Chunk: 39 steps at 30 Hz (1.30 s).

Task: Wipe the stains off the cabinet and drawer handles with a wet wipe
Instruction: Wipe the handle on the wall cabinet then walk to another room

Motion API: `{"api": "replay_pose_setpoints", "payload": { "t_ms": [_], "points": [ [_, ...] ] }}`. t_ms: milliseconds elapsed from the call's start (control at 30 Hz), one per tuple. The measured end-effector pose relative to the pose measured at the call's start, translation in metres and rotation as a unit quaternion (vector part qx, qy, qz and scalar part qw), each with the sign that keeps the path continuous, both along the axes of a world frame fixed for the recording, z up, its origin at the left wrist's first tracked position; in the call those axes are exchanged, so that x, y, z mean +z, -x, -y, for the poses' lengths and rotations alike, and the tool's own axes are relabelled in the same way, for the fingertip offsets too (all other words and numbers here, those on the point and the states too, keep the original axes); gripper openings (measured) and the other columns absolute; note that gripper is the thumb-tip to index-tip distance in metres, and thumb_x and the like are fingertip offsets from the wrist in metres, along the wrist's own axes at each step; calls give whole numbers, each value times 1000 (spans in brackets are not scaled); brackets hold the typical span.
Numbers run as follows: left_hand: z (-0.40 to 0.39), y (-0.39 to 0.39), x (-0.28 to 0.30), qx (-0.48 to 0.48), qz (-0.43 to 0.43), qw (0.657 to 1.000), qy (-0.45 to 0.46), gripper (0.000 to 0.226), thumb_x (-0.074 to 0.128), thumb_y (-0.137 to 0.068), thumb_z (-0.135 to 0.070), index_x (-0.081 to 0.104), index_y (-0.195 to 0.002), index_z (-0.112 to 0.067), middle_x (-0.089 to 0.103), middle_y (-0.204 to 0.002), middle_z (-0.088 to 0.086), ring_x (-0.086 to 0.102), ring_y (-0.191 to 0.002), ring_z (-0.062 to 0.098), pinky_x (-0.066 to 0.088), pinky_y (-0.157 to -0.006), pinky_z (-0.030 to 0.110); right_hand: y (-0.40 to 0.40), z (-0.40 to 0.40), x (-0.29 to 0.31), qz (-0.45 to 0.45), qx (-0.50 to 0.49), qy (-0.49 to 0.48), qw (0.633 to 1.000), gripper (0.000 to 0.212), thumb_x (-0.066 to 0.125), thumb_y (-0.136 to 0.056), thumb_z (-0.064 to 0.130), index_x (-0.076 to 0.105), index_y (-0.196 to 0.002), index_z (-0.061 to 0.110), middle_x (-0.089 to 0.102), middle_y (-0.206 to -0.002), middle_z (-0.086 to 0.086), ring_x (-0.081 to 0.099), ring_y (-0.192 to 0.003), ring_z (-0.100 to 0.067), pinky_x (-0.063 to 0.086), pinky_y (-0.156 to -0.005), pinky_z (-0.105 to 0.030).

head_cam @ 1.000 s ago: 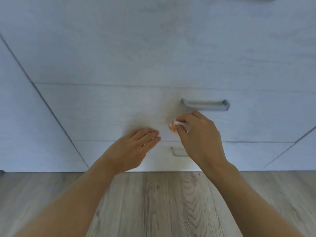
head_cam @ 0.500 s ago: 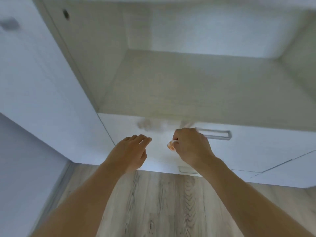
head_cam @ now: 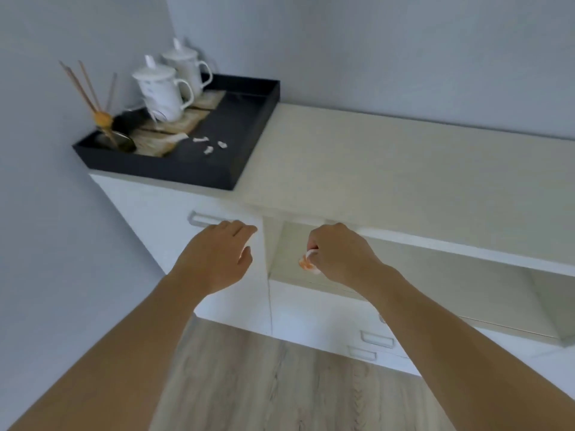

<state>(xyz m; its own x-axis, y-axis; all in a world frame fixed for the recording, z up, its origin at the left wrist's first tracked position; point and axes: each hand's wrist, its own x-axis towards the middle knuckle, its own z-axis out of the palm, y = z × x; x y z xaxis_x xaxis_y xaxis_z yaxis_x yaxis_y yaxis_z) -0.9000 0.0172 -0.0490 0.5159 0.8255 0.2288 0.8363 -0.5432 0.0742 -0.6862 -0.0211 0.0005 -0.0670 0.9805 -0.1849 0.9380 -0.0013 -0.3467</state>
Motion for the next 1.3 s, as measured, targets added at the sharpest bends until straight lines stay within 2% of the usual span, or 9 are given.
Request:
{"api": "replay_pose_setpoints", "payload": {
  "t_ms": [100, 233, 367, 433, 667, 833, 900, 1100, 1300],
  "points": [
    [-23, 51, 9, 5, -5, 1000, -2, 47, 50, -95, -26, 43, -141, -17, 46, -143, 0, 46, -128, 18, 35, -106, 29, 51, -18, 14, -27, -15, -19, 999, 13, 59, -83, 19, 67, -84, 9, 67, -88, -6, 62, -78, -24, 40, -58, -26],
    [-60, 118, -2, 15, -63, 998, -4, 67, 47, -95, -34, 13, -152, -21, 7, -160, 2, 13, -146, 22, 12, -116, 32, 115, -37, 8, -55, -60, -42, 996, 12, 58, -82, 20, 67, -83, 12, 66, -85, -3, 63, -73, -21, 44, -58, -26],
    [-88, 151, -23, 0, -176, 984, 4, 85, 38, -97, -35, -37, -138, -24, -42, -145, 0, -21, -144, 25, -11, -115, 38, 152, -47, -7, -78, -101, -44, 991, 15, 56, -81, 18, 68, -84, 10, 67, -83, -5, 63, -74, -24, 52, -67, -34],
    [-96, 156, -30, -3, -195, 981, 2, 90, 37, -97, -36, -47, -127, -23, -50, -138, 2, -26, -142, 27, -12, -115, 43, 159, -50, -13, -76, -121, -44, 989, 15, 56, -82, 18, 68, -88, 10, 67, -83, -6, 64, -73, -25, 54, -68, -35],
    [-104, 153, -47, -16, -156, 986, -50, 96, 48, -92, -39, -34, -138, -21, -39, -147, 6, -15, -144, 32, -15, -113, 50, 161, -57, -30, -78, -154, -64, 983, 15, 54, -87, 15, 67, -93, 13, 66, -86, -3, 61, -71, -20, 50, -64, -29],
    [-102, 145, -48, -19, -99, 989, -109, 95, 73, -76, -27, 16, -150, -12, 16, -157, 17, 22, -141, 40, 11, -113, 58, 156, -55, -43, -111, -168, -60, 978, 16, 53, -83, 13, 67, -90, 13, 66, -84, -2, 60, -65, -18, 53, -62, -32],
    [-106, 144, -52, -24, -89, 987, -135, 92, 77, -73, -24, 27, -149, -8, 26, -153, 19, 30, -136, 41, 18, -111, 59, 157, -53, -50, -109, -171, -67, 977, 17, 52, -85, 12, 67, -91, 15, 67, -86, -1, 60, -73, -18, 50, -63, -28],
    [-128, 140, -65, -63, -45, 974, -213, 92, 82, -68, -28, 27, -138, -2, 43, -140, 25, 38, -128, 41, 27, -107, 58, 166, -56, -71, -121, -226, -100, 962, 19, 50, -88, 12, 69, -93, 15, 67, -92, 1, 61, -78, -16, 53, -72, -31],
    [-136, 134, -82, -44, -48, 961, -269, 99, 78, -69, -50, 28, -137, 1, 44, -137, 28, 37, -128, 42, 26, -107, 60, 174, -61, -96, -157, -331, -160, 917, 16, 57, -90, 15, 66, -103, 17, 59, -103, -1, 54, -85, -13, 39, -69, -17]
  ]
}}
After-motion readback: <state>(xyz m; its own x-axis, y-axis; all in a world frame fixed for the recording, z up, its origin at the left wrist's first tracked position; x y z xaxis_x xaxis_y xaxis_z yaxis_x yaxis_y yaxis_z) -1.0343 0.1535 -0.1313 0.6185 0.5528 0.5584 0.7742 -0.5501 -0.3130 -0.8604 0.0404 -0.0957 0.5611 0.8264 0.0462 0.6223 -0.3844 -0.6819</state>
